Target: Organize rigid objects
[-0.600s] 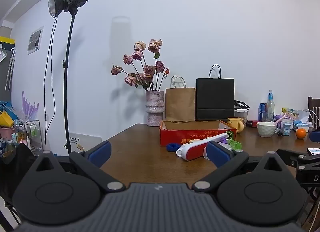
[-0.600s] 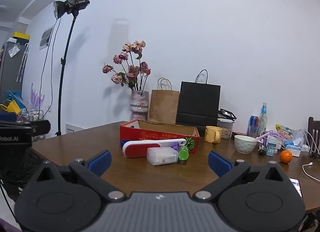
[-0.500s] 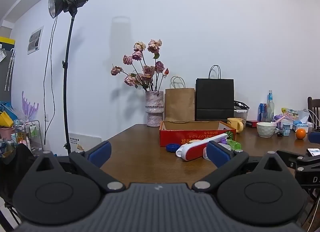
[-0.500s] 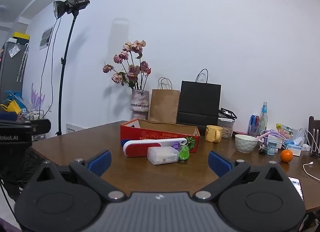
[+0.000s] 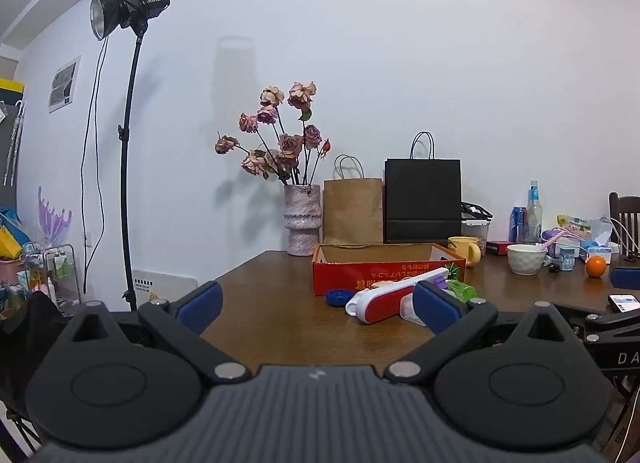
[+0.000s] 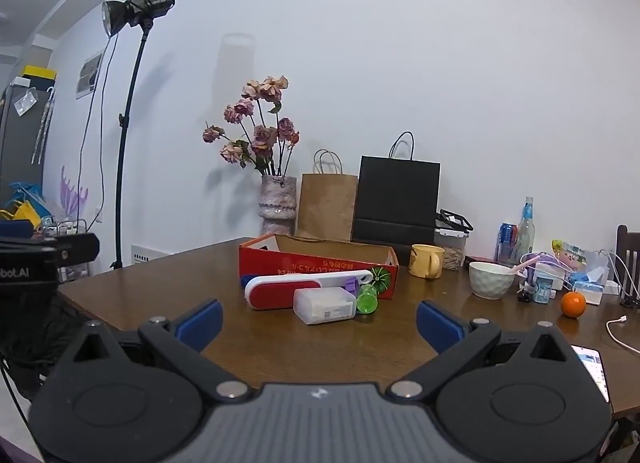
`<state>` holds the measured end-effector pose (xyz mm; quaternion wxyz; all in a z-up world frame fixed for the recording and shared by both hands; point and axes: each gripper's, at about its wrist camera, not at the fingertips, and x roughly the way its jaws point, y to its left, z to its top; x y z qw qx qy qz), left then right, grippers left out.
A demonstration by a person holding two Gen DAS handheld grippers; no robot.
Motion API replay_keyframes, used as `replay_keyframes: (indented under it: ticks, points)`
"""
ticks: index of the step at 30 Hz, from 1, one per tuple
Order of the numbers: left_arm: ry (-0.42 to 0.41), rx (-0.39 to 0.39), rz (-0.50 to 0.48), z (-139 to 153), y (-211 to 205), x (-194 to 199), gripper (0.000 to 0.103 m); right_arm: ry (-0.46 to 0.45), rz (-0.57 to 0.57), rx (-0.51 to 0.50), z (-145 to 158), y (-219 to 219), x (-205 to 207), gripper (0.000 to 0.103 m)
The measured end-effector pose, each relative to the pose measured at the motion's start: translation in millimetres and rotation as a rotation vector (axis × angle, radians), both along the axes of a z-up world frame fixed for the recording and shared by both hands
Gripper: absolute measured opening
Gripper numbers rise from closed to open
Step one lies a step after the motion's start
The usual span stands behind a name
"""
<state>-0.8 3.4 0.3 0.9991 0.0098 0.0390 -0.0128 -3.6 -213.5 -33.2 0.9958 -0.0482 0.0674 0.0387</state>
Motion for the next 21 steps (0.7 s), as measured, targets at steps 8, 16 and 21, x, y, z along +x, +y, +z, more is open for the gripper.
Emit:
replay_keyframes:
  ticks: [8, 16, 21]
  points:
    - [0.0, 0.001, -0.002, 0.3, -0.7, -1.7, 0.103, -0.004, -0.001, 0.001, 0.6, -0.8, -1.4, 0.103]
    - [-0.001, 0.002, 0.0, 0.3, -0.1, -2.2, 0.103, -0.006, -0.006, 0.002, 2.1, -2.1, -1.5, 0.103]
    - [0.0, 0.002, -0.001, 1.2, 0.1, -1.5, 0.103, -0.008, -0.006, 0.002, 2.7, -2.8, -2.2, 0.103]
